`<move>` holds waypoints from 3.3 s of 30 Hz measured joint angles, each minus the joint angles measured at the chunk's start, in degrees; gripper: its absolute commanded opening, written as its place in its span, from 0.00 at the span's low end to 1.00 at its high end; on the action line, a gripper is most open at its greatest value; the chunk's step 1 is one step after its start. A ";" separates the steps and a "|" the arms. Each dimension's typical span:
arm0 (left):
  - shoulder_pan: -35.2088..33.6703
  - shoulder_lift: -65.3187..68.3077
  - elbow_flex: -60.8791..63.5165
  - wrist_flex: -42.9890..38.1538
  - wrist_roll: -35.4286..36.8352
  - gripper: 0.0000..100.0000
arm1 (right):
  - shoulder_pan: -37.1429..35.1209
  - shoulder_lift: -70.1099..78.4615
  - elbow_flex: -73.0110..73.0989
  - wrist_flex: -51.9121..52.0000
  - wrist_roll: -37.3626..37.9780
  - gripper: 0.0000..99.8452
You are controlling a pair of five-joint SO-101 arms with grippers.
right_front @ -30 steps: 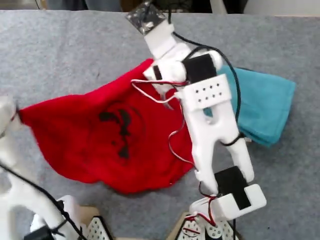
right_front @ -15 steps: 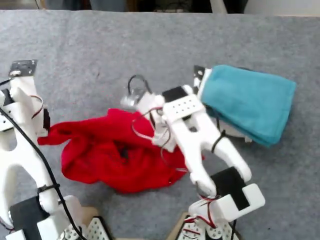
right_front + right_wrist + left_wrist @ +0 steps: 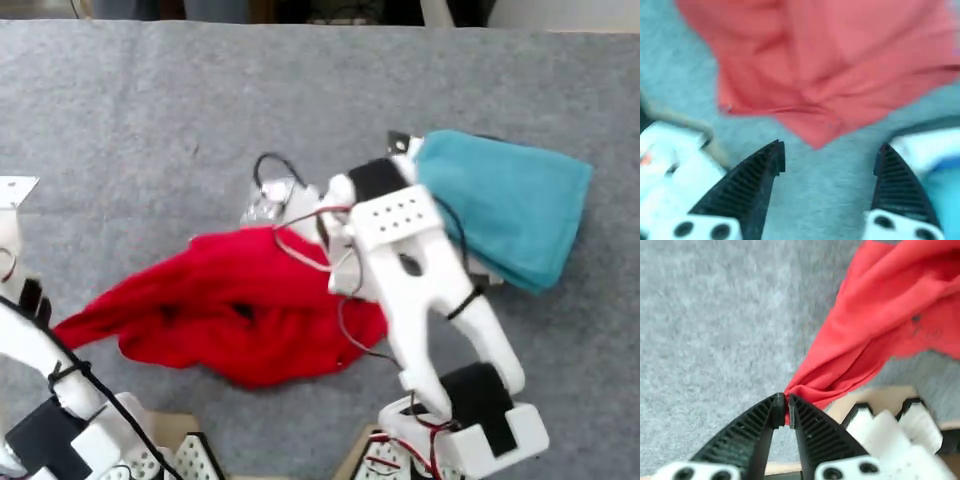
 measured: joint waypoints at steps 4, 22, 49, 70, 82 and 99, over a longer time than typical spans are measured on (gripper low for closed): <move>-3.52 0.00 3.69 0.00 -5.71 0.03 | 0.09 3.69 -7.74 -6.42 -11.43 0.02; -5.71 -16.44 13.54 -0.62 0.35 0.03 | -7.74 57.32 -62.86 1.76 -32.70 0.13; 1.76 -26.99 27.16 -6.86 9.49 0.03 | -12.13 77.80 -82.37 2.99 -39.47 0.27; 1.76 -27.52 27.16 -6.86 9.49 0.03 | -10.81 78.33 -83.08 2.90 -41.32 0.02; 3.34 -27.52 17.76 -8.18 13.36 0.03 | -6.68 77.89 -89.76 2.90 -41.32 0.01; 18.02 -12.48 2.55 -34.37 41.32 0.28 | 4.40 72.62 -104.70 -14.59 -41.32 0.01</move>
